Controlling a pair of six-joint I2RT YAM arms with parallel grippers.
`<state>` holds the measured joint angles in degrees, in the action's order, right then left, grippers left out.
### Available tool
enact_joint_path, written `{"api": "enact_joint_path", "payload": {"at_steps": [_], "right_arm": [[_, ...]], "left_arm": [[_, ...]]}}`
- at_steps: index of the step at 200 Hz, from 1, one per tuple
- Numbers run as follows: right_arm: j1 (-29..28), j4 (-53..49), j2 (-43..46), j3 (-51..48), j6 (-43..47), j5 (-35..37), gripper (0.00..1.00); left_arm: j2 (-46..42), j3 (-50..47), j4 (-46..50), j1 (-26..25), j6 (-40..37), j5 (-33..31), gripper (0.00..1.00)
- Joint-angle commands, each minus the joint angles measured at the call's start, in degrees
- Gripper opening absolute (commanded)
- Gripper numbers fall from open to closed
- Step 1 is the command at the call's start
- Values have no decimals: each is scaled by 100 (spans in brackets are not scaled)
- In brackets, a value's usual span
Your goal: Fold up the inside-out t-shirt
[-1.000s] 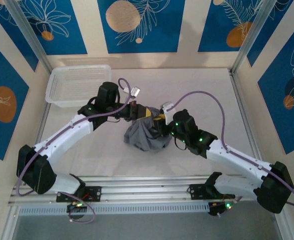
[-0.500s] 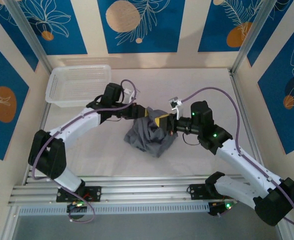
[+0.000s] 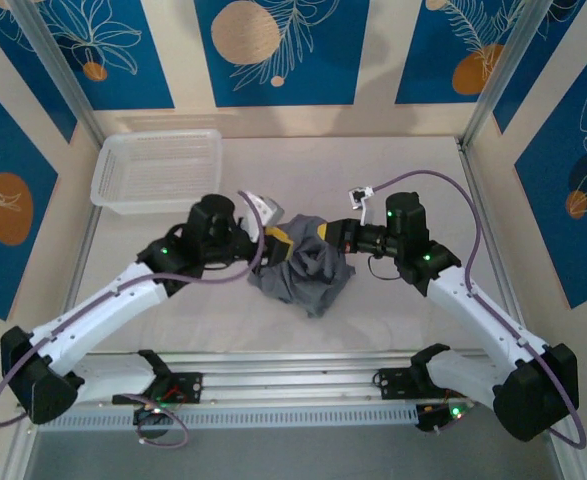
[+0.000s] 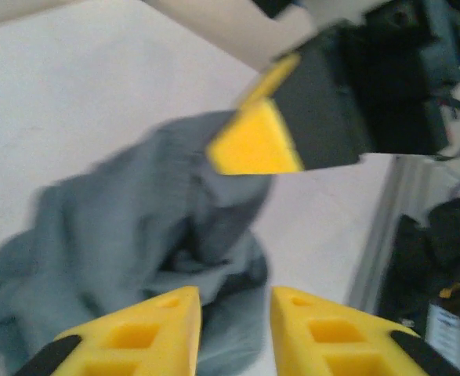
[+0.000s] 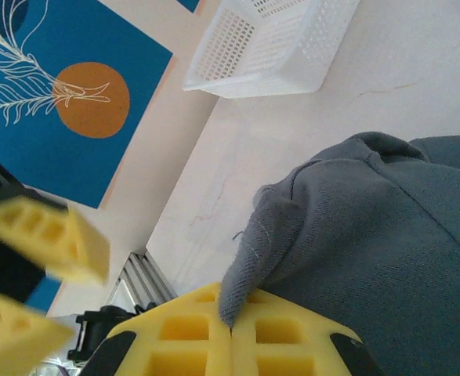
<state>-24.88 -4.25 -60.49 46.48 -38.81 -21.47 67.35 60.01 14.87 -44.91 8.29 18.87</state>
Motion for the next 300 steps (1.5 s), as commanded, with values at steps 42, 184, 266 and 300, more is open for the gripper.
{"api": "enact_joint_path", "payload": {"at_steps": [42, 184, 266, 300], "right_arm": [[1, 21, 290, 53, -253, -154, 0], [-34, -2, 187, -22, -395, -295, 0], [1527, -1596, -382, -74, -430, 107, 0], [1484, -2165, -1156, 348, 369, 245, 14]], "left_arm": [[1458, 248, -1027, -108, 804, -429, 19], [2671, 689, -2081, 145, 1542, -86, 63], [1310, 366, -1482, 917, 2255, 1752, 0], [934, 646, -628, 949, 1940, 2261, 0]]}}
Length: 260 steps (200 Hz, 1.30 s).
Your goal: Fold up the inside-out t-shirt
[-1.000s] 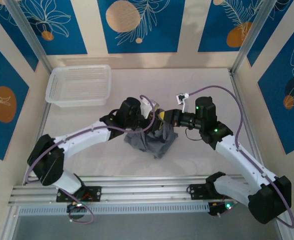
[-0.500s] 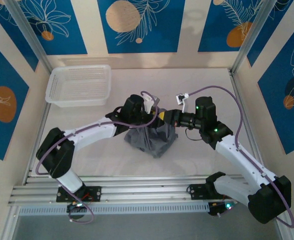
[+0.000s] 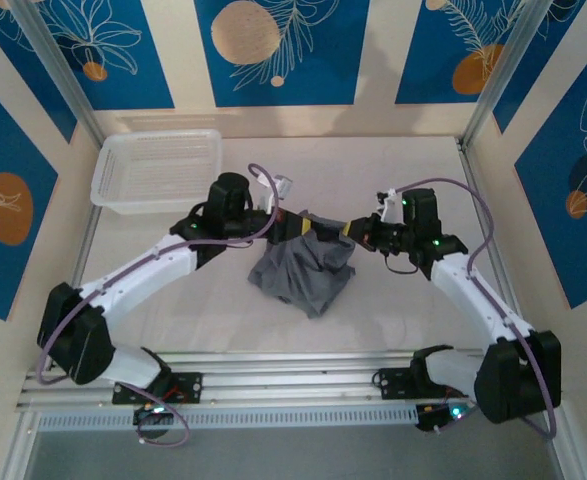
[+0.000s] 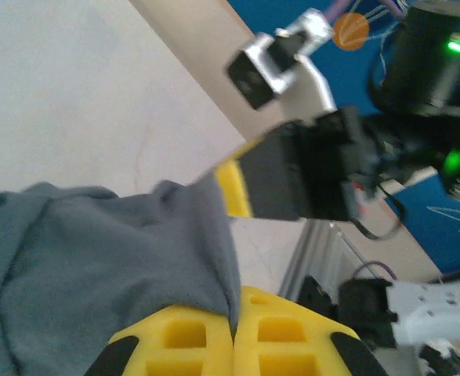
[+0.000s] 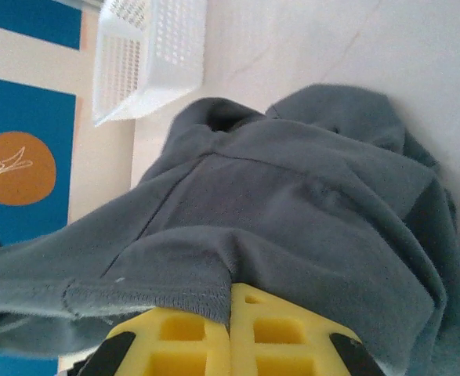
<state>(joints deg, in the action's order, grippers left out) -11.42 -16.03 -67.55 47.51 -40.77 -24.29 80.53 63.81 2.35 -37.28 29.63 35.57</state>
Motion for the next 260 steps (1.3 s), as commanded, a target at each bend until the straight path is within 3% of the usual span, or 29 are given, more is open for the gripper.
{"api": "enact_joint_path", "payload": {"at_steps": [1, 28, 43, 70, 118, 166, 205, 218, 244, 260], "right_arm": [[125, -1006, -456, 261, 586, 533, 15], [-592, -809, 209, 135, 749, 1965, 30], [-1095, -339, 922, -207, 899, 2760, 48], [-1649, 743, 1772, -736, 1180, 2822, 54], [-2487, 1661, 1704, -806, 1825, 3070, 56], [-2509, 1592, 791, -307, 2363, 3596, 54], [-2284, 375, 65, 237, 1448, 5447, 52], [-1841, -447, -98, 508, 850, 5024, 50], [-832, -1527, -398, 850, 119, 2353, 47], [-614, -1657, -368, 661, -23, 1559, 46]], "left_arm": [[-396, 269, 634, 186, -194, 604, 0], [-417, 496, 1010, 195, -270, 497, 0], [-322, 625, 1189, 194, -342, 501, 0], [-181, 736, 1302, 194, -361, 532, 0], [-70, 887, 1460, 195, -370, 535, 0], [-60, 1040, 1670, 195, -414, 525, 0], [-313, 1267, 1977, 289, -359, 187, 0], [-345, 1484, 2503, 421, -529, -197, 0], [-282, 1685, 3308, 670, -1016, -851, 0], [-174, 1696, 3578, 771, -1188, -1002, 0]]}}
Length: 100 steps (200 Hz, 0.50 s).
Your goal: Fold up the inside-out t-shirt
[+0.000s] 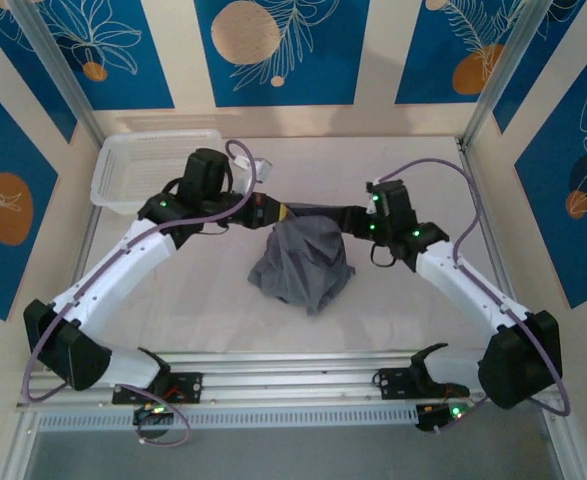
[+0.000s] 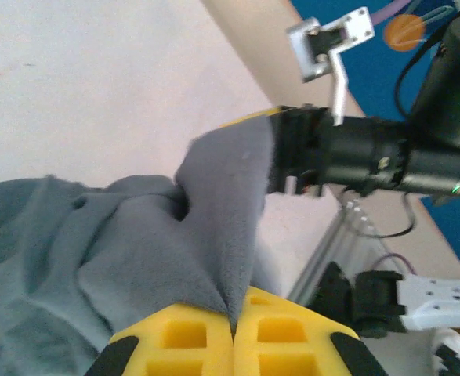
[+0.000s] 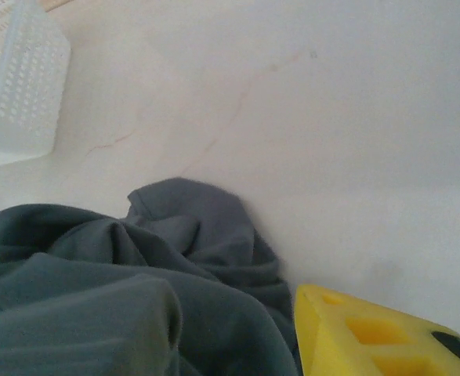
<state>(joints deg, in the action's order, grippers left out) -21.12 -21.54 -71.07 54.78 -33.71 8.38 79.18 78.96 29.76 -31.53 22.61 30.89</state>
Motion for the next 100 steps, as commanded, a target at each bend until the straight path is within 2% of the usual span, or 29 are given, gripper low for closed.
{"api": "enact_joint_path", "payload": {"at_steps": [1, 28, 36, 54, 70, 88, 92, 100], "right_arm": [[364, -1111, -10, -83, -736, -1743, 46], [695, -1037, 199, -418, -900, -2630, 45], [726, -832, 271, -513, -951, -2917, 42], [704, -449, 319, -497, -1047, -3598, 13], [481, -211, 347, -282, -1131, -3790, 3], [118, -227, 287, 169, -990, -3438, 3], [26, -310, 223, 306, -901, -3277, 6], [-123, -581, -9, 621, -678, -2855, 22]], "left_arm": [[-32, 177, 838, 207, -491, -524, 0], [108, 90, 907, 252, -594, -444, 0], [156, 68, 900, 252, -618, -365, 0], [291, 42, 873, 258, -601, -345, 0], [505, 67, 803, 261, -474, -437, 0], [882, 33, 573, 279, -165, -674, 0], [993, 30, 508, 285, -114, -673, 0], [1249, 34, 339, 296, 8, -614, 0]]}}
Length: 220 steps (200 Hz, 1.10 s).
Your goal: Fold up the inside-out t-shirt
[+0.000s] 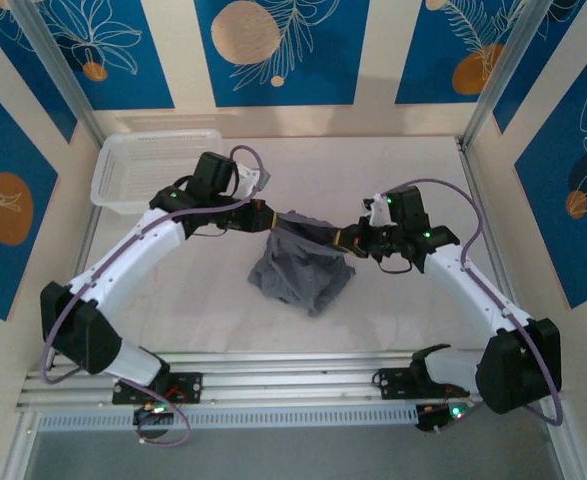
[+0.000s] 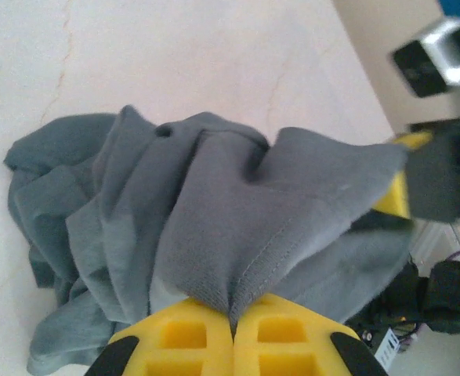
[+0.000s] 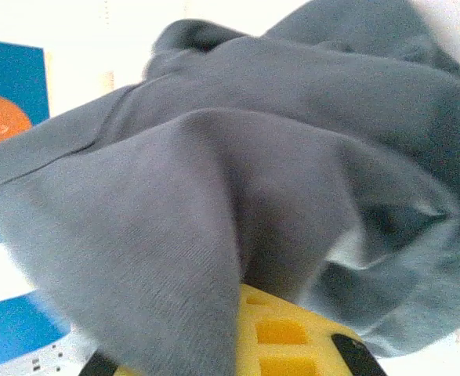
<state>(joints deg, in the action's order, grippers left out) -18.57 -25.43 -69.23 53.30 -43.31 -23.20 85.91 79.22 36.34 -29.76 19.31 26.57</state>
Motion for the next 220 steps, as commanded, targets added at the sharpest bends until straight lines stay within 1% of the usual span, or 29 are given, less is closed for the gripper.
{"api": "enact_joint_path", "payload": {"at_steps": [1, 6, 13, 21, 25, 32, 35, 39, 48, 62, 73, 81, 92, 103, 112, 126, 140, 152, 167, 183, 193, 203, 220], "right_arm": [[-395, -252, -234, 809, 307, 358, 25], [-446, -522, -426, 1029, 415, 701, 34], [-472, -820, -710, 1318, 526, 1072, 43], [-415, -959, -999, 1537, 630, 1337, 46], [-356, -990, -1134, 1628, 642, 1456, 51], [-241, -987, -1346, 1777, 697, 1609, 53], [-182, -962, -1436, 1837, 726, 1638, 54], [-102, -938, -1556, 1921, 755, 1656, 59], [96, -973, -1827, 2146, 797, 1529, 61], [298, -976, -2048, 2416, 785, 1122, 61], [232, -845, -1910, 2391, 909, 1148, 61], [70, -768, -1690, 2290, 1091, 1435, 61], [-274, -628, -1316, 2047, 1388, 2129, 61], [-673, -404, -913, 1707, 1713, 2790, 61], [-1035, -137, -632, 1402, 2004, 3152, 60], [-1554, 229, -410, 1046, 2571, 3499, 58], [-1977, 182, -529, 1086, 3022, 3769, 57], [-2230, 2, -846, 1284, 3288, 4052, 54], [-2393, -347, -1371, 1639, 3513, 4239, 49], [-2534, -667, -1866, 2000, 3770, 4231, 45], [-2629, -848, -2135, 2201, 3946, 4173, 45], [-2703, -1035, -2380, 2429, 4016, 4314, 46], [-2794, -1302, -2746, 2751, 4011, 4708, 53]], "left_arm": [[620, 7, -346, 123, 350, -171, 0], [799, 13, -466, 142, 434, -144, 0], [1053, 43, -629, 178, 551, -141, 0], [1341, 89, -797, 248, 684, -245, 0], [1482, 127, -858, 299, 750, -323, 0], [1716, 190, -960, 395, 869, -440, 0], [1816, 218, -1010, 454, 919, -474, 0], [1946, 260, -1070, 521, 982, -499, 0], [2204, 357, -1183, 644, 1099, -540, 1], [2487, 560, -1219, 744, 1149, -496, 6], [2536, 693, -1183, 778, 1139, -422, 17], [2464, 726, -1181, 787, 1121, -398, 26], [2280, 713, -1159, 795, 1086, -435, 38], [2055, 693, -1109, 796, 1009, -449, 47], [1853, 676, -1016, 796, 925, -476, 51], [1453, 581, -874, 796, 785, -488, 56], [970, 359, -820, 796, 659, -512, 60], [558, 182, -757, 796, 537, -502, 63], [70, -64, -603, 791, 437, -547, 66], [-348, -276, -425, 796, 357, -543, 67], [-575, -427, -369, 796, 330, -545, 67], [-740, -550, -332, 796, 310, -555, 67], [-897, -702, -307, 796, 284, -559, 67]]}}
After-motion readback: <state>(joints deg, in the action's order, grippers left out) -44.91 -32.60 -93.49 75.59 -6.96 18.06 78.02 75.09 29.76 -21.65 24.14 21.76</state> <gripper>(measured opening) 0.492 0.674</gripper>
